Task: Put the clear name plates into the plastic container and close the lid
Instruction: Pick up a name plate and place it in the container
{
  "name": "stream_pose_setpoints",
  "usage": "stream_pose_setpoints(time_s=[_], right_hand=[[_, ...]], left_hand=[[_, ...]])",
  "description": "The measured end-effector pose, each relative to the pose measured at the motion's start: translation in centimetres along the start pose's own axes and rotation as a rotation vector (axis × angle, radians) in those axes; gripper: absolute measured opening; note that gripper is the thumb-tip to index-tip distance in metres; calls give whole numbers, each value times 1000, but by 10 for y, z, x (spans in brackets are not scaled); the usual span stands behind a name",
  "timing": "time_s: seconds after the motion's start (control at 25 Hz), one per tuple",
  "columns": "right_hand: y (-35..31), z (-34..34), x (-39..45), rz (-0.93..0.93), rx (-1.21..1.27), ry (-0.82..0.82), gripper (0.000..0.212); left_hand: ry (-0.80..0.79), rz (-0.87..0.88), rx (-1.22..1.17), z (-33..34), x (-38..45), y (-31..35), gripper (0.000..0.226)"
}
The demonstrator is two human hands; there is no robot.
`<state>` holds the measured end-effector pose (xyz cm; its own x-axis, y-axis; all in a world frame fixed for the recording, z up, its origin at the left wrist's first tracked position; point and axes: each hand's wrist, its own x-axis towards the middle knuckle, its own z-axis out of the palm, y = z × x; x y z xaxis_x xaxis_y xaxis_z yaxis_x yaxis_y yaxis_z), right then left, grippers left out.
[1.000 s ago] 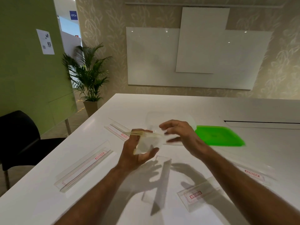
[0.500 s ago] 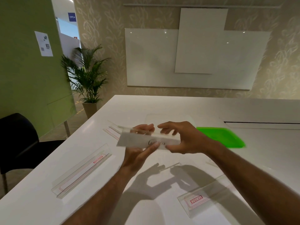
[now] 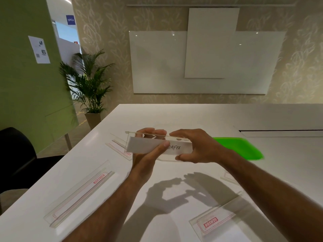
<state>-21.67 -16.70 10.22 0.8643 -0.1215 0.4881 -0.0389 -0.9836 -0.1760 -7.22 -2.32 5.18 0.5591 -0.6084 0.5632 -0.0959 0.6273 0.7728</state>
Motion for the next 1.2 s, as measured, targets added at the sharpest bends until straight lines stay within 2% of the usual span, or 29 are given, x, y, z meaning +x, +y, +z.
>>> stream_pose_setpoints(time_s=[0.2, 0.32, 0.48, 0.68, 0.8, 0.96, 1.12, 1.2], right_hand=[[22, -21, 8, 53, -38, 11, 71], [43, -33, 13, 81, -72, -18, 69], [73, -42, 28, 160, -144, -74, 73], [105, -37, 51, 328, -102, -177, 71], [121, -24, 66, 372, -148, -301, 69], [139, -4, 84, 394, -236, -490, 56], [157, 21, 96, 433, -302, -612, 43], [167, 37, 97, 474, -295, -637, 45]], left_hand=[[16, 27, -11, -5, 27, 4, 63], [-19, 57, 72, -15, 49, 5, 60], [-154, 61, 436, -23, 83, 6, 53], [-308, 41, 910, -24, 132, -1, 53], [-432, -31, 1086, -25, 152, -18, 44], [-603, -81, 1350, -25, 173, -49, 28], [-709, -161, 1600, -15, 185, -77, 37], [-763, -210, 1681, -9, 186, -90, 43]])
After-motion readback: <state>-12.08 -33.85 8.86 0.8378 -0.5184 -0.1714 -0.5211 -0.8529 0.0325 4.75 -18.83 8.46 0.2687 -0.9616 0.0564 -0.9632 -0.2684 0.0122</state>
